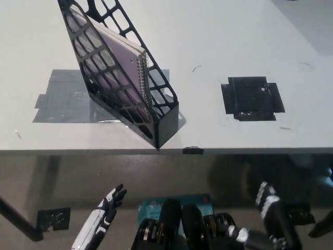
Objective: A person hands a notebook to the robot and the robot grabs it with its right hand and places it in the magazine stand kept in the centre of the desk infront of it.
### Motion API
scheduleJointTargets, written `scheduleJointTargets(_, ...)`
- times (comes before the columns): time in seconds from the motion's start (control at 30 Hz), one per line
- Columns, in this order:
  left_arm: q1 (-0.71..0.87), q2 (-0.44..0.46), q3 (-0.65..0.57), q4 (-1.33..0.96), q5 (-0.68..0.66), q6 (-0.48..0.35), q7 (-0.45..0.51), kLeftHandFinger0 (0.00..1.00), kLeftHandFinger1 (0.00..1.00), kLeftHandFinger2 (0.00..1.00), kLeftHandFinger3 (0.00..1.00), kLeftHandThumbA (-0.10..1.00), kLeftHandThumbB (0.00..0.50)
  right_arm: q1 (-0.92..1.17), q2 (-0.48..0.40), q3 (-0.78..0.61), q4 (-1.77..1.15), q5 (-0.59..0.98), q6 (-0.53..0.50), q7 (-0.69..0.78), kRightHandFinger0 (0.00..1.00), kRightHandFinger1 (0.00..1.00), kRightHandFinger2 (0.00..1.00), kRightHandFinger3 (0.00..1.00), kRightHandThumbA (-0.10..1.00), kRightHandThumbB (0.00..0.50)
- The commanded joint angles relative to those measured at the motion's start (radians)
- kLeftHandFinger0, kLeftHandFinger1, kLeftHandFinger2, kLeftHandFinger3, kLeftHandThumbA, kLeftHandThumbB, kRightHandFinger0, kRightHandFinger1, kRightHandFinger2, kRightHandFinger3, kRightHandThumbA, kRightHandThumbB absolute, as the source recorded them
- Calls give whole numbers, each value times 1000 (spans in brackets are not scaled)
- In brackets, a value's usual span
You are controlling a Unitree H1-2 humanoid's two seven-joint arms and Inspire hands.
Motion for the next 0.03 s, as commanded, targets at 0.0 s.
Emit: scheduleJointTargets(0.0, -10, -7, -4, 5, -7, -37, 14, 1000, 1000, 1000, 1000, 1000, 500, -35, -13, 34, 52, -68, 43, 48, 1000, 1000, 1000, 1000, 1000, 141)
